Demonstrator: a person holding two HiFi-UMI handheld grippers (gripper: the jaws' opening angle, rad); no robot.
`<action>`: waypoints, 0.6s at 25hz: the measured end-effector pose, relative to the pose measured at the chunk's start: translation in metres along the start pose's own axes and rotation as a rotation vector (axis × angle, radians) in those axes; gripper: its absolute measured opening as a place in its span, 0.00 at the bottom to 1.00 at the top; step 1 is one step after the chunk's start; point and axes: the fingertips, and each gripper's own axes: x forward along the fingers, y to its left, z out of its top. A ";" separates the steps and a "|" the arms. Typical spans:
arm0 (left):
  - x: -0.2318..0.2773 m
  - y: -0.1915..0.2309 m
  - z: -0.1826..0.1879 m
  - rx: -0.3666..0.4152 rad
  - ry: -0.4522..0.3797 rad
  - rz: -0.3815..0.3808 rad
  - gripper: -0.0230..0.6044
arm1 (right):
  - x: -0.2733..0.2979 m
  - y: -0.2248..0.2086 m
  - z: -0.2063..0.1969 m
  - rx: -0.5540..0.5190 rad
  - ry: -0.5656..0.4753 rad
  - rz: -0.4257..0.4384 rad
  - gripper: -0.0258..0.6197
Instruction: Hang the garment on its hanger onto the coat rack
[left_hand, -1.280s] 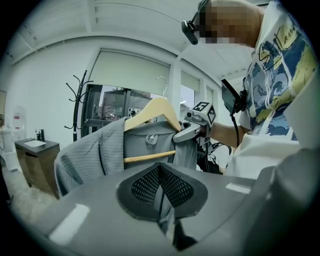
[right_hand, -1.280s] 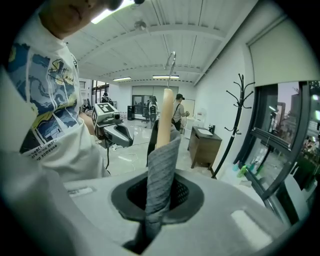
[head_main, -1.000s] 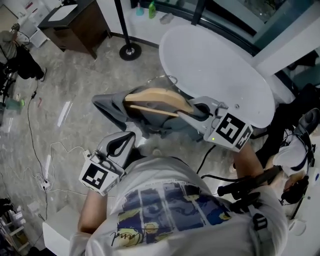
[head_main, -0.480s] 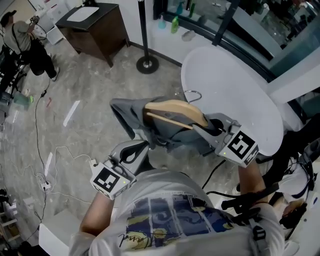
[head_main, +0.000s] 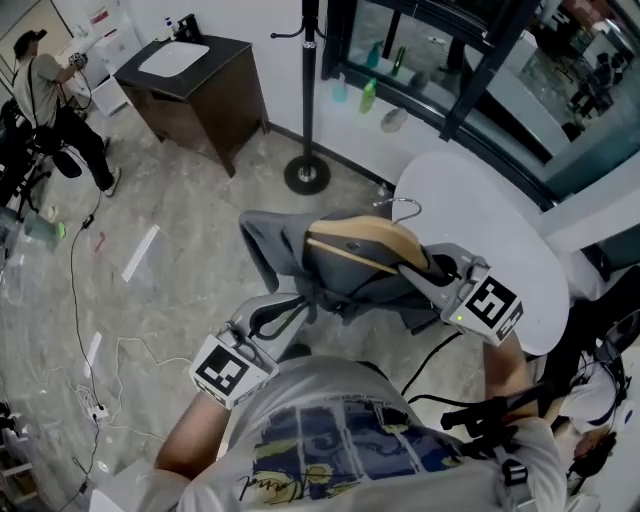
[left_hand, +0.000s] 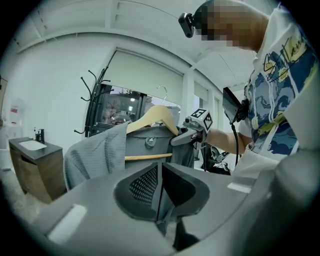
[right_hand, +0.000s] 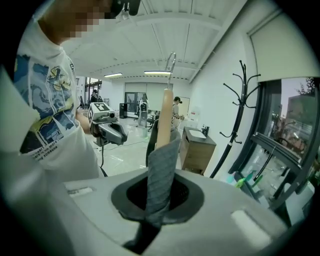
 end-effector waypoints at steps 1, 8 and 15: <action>-0.004 0.017 0.004 0.004 -0.003 -0.001 0.09 | 0.011 -0.011 0.009 0.001 -0.007 -0.004 0.05; -0.016 0.103 0.027 0.023 -0.019 0.027 0.09 | 0.070 -0.087 0.057 -0.004 -0.063 -0.030 0.05; 0.006 0.161 0.042 -0.021 -0.039 0.059 0.09 | 0.101 -0.181 0.101 -0.017 -0.105 0.008 0.05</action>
